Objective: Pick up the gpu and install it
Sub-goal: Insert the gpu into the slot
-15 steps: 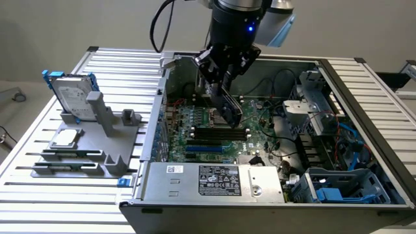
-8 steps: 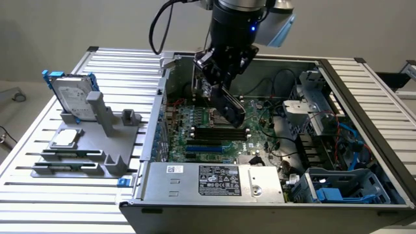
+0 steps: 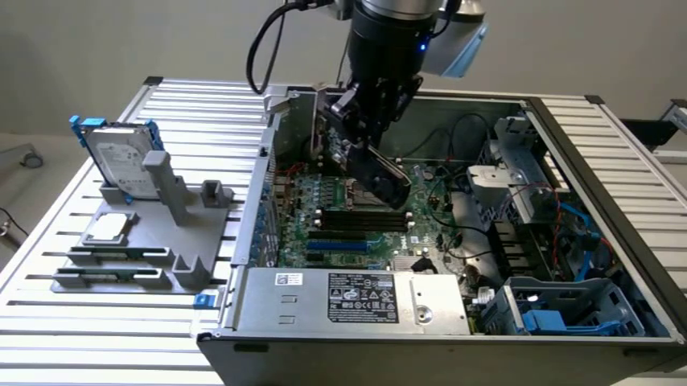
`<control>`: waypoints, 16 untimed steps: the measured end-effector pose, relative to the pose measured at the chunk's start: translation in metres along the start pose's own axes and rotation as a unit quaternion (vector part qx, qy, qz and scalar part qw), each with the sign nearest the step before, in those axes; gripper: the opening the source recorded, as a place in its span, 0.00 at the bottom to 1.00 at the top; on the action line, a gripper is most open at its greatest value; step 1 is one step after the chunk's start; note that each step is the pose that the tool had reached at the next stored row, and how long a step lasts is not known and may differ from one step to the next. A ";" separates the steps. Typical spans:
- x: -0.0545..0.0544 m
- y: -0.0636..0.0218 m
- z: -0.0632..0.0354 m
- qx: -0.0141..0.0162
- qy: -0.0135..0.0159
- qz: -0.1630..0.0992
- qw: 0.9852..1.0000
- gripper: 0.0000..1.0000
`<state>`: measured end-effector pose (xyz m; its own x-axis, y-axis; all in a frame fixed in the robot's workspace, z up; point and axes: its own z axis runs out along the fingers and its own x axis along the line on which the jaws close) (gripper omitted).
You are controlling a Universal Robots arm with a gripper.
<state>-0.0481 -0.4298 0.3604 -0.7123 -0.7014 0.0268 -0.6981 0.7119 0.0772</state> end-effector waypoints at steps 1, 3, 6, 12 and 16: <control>0.000 -0.0001 0.0002 0.000 0.001 -0.009 1.000 0.26; 0.000 -0.0003 0.0006 0.001 0.002 -0.026 1.000 0.26; -0.001 -0.0006 0.0010 0.001 0.004 -0.052 0.999 0.26; -0.001 -0.0011 0.0023 0.003 0.008 -0.104 0.995 0.26; -0.001 -0.0013 0.0037 0.004 0.011 -0.140 0.990 0.26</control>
<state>-0.0466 -0.4298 0.3565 -0.4887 -0.8720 0.0271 -0.8687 0.4893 0.0772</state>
